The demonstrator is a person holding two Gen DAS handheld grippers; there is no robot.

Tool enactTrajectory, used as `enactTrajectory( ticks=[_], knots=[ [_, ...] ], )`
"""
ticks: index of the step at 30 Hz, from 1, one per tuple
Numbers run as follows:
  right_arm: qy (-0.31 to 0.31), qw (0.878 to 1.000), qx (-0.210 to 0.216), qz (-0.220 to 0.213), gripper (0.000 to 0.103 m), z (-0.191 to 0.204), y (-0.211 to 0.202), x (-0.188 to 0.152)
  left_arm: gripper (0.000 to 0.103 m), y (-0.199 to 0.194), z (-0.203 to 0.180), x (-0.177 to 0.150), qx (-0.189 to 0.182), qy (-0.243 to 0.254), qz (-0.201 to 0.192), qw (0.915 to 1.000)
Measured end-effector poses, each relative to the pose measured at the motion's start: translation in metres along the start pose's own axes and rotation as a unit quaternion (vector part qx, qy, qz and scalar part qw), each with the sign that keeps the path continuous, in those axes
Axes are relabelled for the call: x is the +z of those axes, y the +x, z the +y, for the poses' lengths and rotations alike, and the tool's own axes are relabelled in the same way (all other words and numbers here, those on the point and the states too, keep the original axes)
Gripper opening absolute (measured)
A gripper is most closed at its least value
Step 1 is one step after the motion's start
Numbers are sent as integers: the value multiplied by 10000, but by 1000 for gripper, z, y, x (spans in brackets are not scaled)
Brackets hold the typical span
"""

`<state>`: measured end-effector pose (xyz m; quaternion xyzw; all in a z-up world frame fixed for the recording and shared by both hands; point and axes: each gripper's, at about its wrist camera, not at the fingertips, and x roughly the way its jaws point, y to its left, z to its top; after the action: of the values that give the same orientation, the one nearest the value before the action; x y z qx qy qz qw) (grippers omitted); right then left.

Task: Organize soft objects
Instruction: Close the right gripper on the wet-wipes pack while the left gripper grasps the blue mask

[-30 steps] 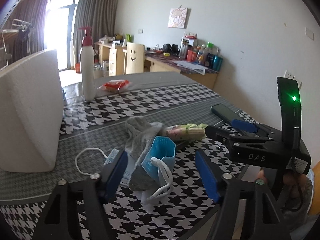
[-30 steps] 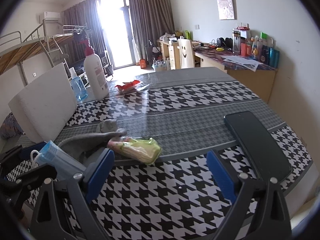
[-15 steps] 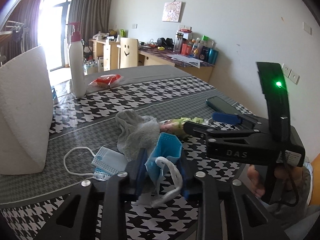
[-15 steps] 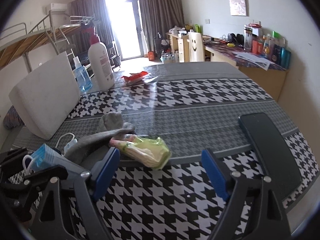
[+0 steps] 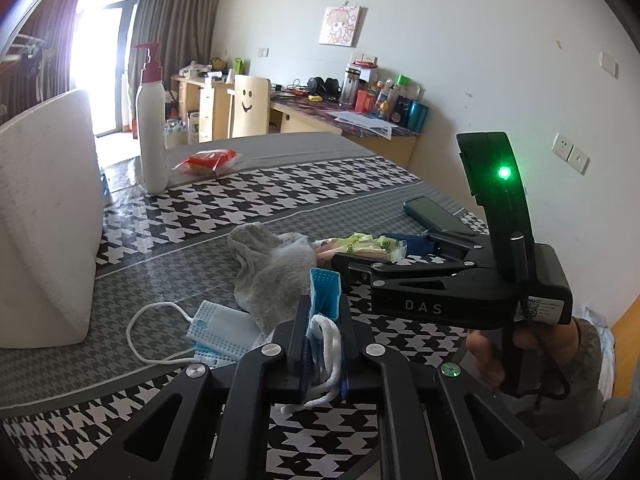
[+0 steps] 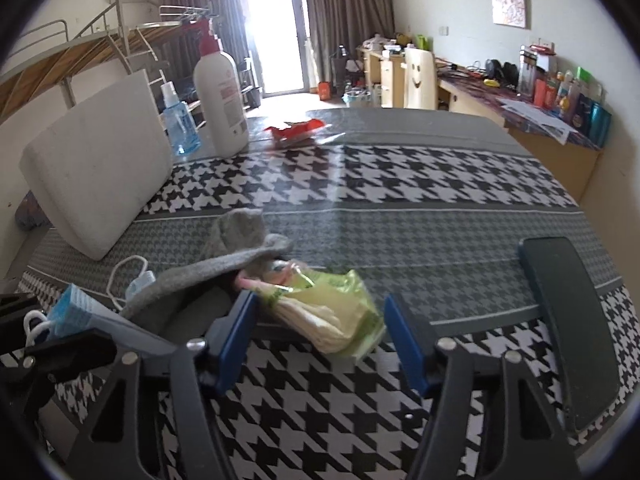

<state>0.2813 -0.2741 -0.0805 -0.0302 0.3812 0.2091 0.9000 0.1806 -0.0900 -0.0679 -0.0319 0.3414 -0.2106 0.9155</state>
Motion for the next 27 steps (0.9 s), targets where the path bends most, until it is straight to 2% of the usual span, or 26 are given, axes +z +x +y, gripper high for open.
enactTrajectory(
  ticks=[6, 12, 20, 27],
  knots=[
    [-96, 9999, 32, 130, 56, 4, 5, 1, 11, -4, 1, -1, -18, -37, 2, 10000],
    [-237, 9996, -39, 143, 53, 11, 4, 1, 11, -5, 3, -1, -48, -57, 20, 10000],
    [-335, 9992, 11, 226, 28, 18, 5, -1, 11, -10, 3, -2, -121, -83, 4, 9999],
    [-220, 9997, 28, 98, 24, 17, -8, -2, 11, -22, 3, -1, -160, -70, -120, 9998]
  ],
)
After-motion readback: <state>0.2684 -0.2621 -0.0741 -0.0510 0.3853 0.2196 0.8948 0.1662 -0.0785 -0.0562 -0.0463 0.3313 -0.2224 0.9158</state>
